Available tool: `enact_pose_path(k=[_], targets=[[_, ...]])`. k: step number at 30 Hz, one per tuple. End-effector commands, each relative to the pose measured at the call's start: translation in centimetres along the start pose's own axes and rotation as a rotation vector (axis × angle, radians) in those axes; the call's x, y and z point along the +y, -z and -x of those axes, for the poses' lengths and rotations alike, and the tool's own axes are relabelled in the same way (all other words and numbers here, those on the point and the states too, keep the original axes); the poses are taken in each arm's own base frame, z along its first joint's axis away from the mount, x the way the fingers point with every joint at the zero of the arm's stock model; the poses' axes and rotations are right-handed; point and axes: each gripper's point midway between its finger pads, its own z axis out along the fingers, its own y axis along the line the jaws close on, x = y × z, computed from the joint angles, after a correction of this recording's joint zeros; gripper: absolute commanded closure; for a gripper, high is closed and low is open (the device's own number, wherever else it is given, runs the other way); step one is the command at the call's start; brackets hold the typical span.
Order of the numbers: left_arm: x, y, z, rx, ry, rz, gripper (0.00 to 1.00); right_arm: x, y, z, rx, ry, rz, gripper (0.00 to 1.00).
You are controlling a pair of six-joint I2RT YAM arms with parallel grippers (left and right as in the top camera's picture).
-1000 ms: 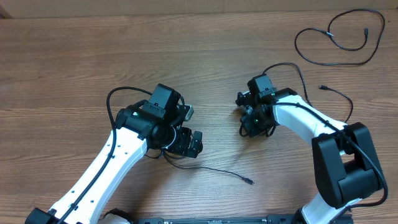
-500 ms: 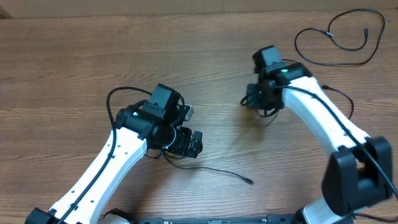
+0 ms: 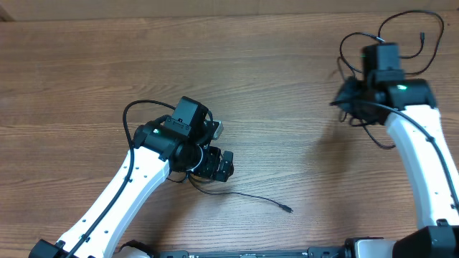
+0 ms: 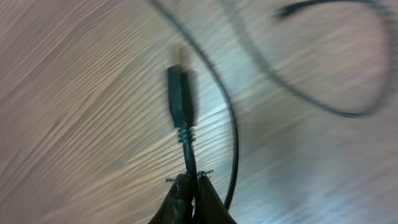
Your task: Untangle cables
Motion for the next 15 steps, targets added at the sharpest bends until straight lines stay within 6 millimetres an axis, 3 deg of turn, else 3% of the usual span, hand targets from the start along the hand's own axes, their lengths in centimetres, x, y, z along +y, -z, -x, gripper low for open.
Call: enact_pose_path(k=[1, 9, 12, 15], targets=[[-0.5, 0.8, 0.6, -0.035, -0.016, -0.006, 0.01, -3.9, 1.5, 3.0, -0.092, -0.102, -0.097, 0.96], [-0.5, 0.8, 0.6, -0.035, -0.016, -0.006, 0.01, -11.2, 2.1, 5.3, -0.137, -0.270, -0.232, 0.96], [-0.5, 0.8, 0.6, -0.035, -0.016, -0.006, 0.01, -12.8, 2.2, 5.7, -0.143, -0.314, -0.251, 0.96], [-0.5, 0.8, 0.6, -0.035, -0.016, -0.006, 0.00, -13.2, 2.2, 5.7, -0.142, -0.325, -0.257, 0.96]])
